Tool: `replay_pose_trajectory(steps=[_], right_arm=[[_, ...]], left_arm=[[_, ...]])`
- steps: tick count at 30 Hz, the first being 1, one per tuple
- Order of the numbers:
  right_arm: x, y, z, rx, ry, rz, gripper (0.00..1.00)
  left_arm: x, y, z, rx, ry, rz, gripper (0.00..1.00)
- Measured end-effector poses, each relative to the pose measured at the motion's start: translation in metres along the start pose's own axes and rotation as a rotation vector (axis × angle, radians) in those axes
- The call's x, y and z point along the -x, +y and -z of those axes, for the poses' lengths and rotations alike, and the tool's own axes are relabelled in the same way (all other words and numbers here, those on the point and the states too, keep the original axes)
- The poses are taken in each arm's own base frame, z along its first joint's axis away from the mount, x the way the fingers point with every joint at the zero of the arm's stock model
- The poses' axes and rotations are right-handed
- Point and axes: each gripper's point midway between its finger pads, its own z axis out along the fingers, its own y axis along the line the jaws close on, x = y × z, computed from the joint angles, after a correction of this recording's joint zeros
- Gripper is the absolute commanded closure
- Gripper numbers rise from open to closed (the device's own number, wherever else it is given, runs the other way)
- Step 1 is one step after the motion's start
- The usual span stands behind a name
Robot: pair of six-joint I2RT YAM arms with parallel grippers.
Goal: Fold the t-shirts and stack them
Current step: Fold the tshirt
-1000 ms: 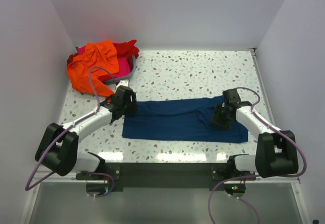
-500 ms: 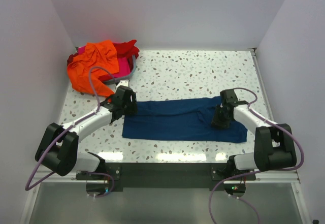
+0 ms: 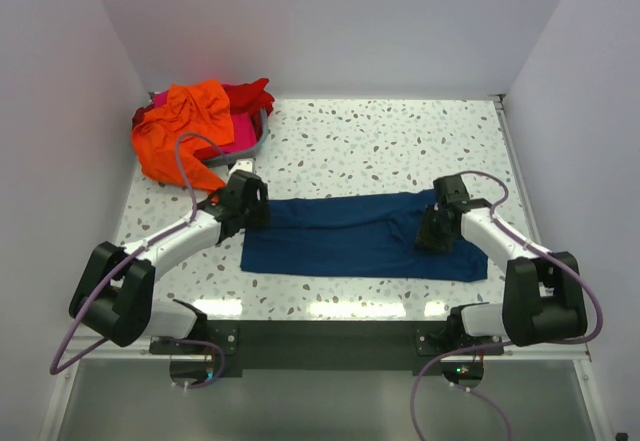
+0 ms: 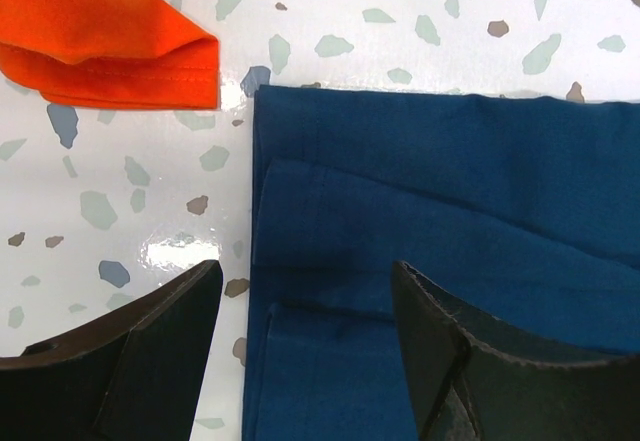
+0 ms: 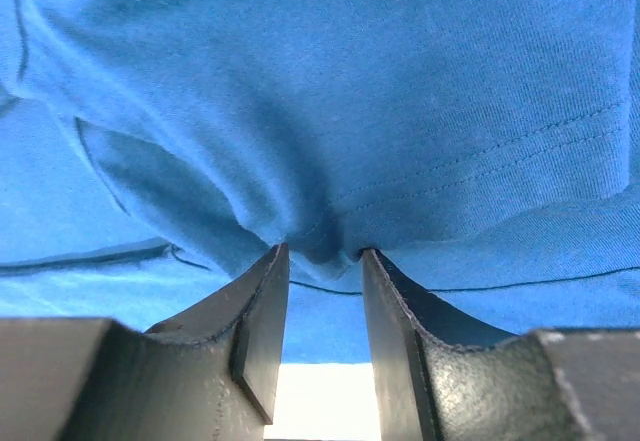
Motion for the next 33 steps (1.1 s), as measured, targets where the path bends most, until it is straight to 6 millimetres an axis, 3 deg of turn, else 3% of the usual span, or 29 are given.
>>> replay_pose_trajectory(steps=[14,23,33], right_arm=[[0.0,0.002,-0.002,0.003,0.0,0.003,0.7],[-0.003,0.003,-0.006,0.001,0.013,0.0,1.0],[-0.002,0.004,0.009,0.017,-0.012,0.002,1.0]], left_arm=[[-0.004,0.001,-0.001,0.001,0.008,-0.001,0.27],[-0.004,0.001,-0.001,0.001,0.008,-0.001,0.28],[-0.004,0.001,-0.001,0.001,0.008,-0.002,0.28]])
